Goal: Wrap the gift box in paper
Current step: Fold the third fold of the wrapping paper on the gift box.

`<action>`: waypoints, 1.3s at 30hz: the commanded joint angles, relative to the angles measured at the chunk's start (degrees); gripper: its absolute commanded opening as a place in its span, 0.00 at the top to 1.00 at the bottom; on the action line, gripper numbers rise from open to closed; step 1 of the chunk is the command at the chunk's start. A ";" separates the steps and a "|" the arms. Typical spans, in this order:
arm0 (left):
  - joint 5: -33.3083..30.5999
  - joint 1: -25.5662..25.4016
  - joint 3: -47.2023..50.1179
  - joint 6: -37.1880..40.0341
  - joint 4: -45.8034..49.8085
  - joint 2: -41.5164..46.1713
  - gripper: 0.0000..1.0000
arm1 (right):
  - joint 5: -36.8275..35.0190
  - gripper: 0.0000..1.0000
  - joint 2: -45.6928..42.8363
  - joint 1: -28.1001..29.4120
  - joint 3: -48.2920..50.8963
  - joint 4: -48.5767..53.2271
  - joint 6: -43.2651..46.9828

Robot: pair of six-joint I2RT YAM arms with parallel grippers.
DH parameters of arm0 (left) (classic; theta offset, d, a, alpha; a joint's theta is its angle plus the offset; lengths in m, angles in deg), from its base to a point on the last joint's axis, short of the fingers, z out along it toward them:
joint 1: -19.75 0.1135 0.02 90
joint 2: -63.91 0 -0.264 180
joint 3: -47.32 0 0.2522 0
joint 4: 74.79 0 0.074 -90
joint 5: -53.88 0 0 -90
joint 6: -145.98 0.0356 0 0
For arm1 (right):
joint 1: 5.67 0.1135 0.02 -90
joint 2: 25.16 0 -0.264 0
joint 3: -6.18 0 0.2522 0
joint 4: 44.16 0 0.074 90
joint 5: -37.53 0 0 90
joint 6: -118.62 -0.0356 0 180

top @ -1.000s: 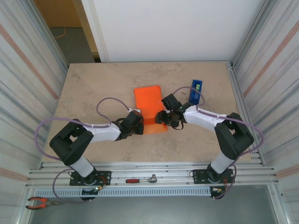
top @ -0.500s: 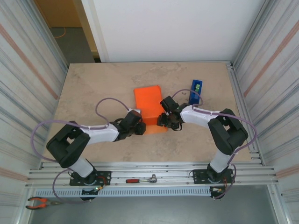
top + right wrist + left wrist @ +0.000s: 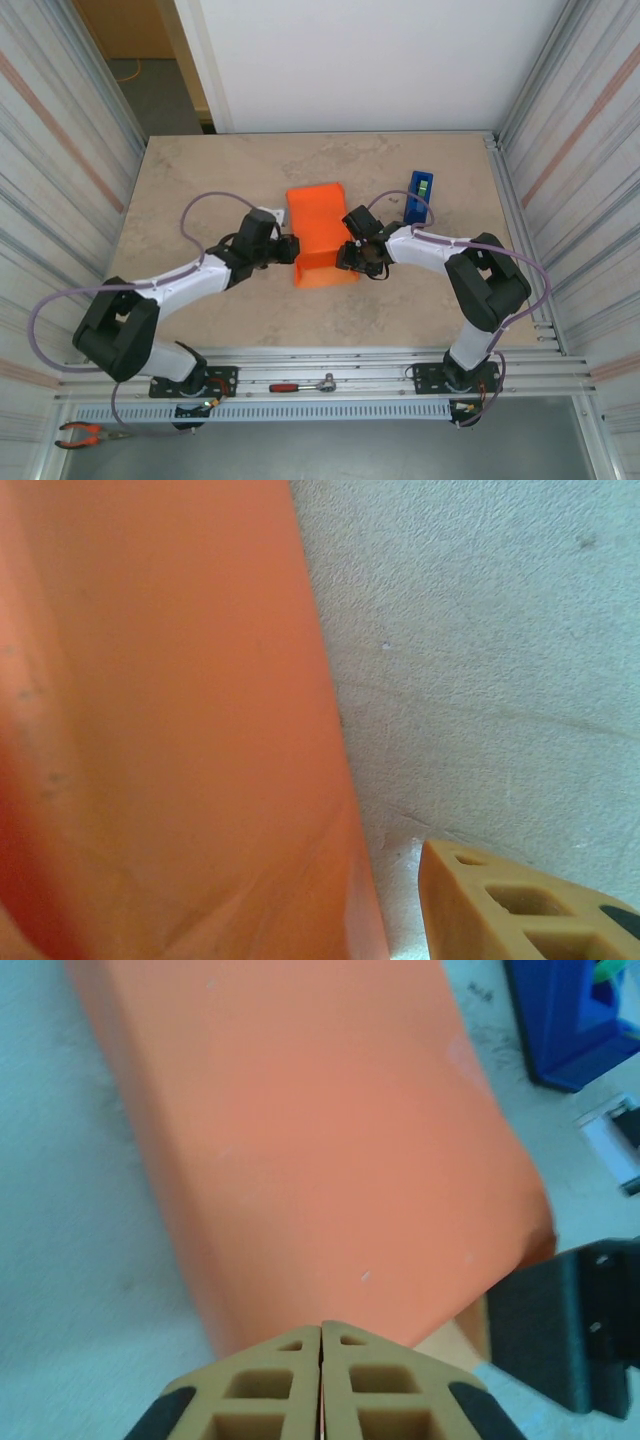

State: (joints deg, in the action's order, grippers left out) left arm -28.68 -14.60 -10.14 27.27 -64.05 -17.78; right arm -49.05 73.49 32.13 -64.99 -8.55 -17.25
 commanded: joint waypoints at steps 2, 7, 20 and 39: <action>2.85 -0.26 -3.22 3.04 0.31 -2.52 0.93 | -0.23 0.46 -0.48 0.08 0.90 -0.03 -0.46; 2.75 -1.04 -3.26 3.31 0.04 -4.70 0.92 | -0.16 0.46 -0.92 0.08 1.24 0.02 -0.41; -6.41 -4.04 -4.86 9.92 6.16 -8.47 0.91 | 1.40 0.42 -2.61 0.07 0.98 0.44 -0.39; -5.46 -3.44 -14.81 27.74 19.77 -2.85 0.58 | 1.73 0.40 -3.66 -0.01 1.08 1.27 -0.11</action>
State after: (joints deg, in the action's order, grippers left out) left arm -34.08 -18.47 -23.52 50.03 -49.01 -22.04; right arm -47.72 71.33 32.13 -64.36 -8.88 -17.27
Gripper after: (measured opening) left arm 0.418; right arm 0.602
